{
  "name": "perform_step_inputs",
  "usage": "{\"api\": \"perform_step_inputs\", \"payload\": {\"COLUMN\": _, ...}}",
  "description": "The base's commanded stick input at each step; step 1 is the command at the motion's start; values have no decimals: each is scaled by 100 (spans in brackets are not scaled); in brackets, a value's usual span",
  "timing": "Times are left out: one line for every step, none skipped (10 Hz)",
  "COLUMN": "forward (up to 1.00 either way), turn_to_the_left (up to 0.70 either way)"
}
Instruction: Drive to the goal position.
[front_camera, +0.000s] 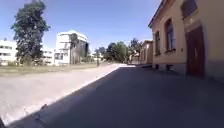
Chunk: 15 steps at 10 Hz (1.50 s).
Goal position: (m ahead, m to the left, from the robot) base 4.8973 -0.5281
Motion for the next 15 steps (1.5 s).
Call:
{"api": "perform_step_inputs", "payload": {"forward": 70, "turn_to_the_left": 0}}
{"api": "perform_step_inputs", "payload": {"forward": 70, "turn_to_the_left": 0}}
{"api": "perform_step_inputs", "payload": {"forward": 70, "turn_to_the_left": 0}}
{"api": "perform_step_inputs", "payload": {"forward": 70, "turn_to_the_left": 0}}
{"api": "perform_step_inputs", "payload": {"forward": 70, "turn_to_the_left": 0}}
{"api": "perform_step_inputs", "payload": {"forward": 70, "turn_to_the_left": 0}}
{"api": "perform_step_inputs", "payload": {"forward": 70, "turn_to_the_left": 0}}
{"api": "perform_step_inputs", "payload": {"forward": 70, "turn_to_the_left": 0}}
{"api": "perform_step_inputs", "payload": {"forward": 70, "turn_to_the_left": 0}}
{"api": "perform_step_inputs", "payload": {"forward": 70, "turn_to_the_left": 0}}
{"api": "perform_step_inputs", "payload": {"forward": 70, "turn_to_the_left": 0}}
{"api": "perform_step_inputs", "payload": {"forward": 70, "turn_to_the_left": 7}}
{"api": "perform_step_inputs", "payload": {"forward": 70, "turn_to_the_left": 14}}
{"api": "perform_step_inputs", "payload": {"forward": 70, "turn_to_the_left": 14}}
{"api": "perform_step_inputs", "payload": {"forward": 70, "turn_to_the_left": 14}}
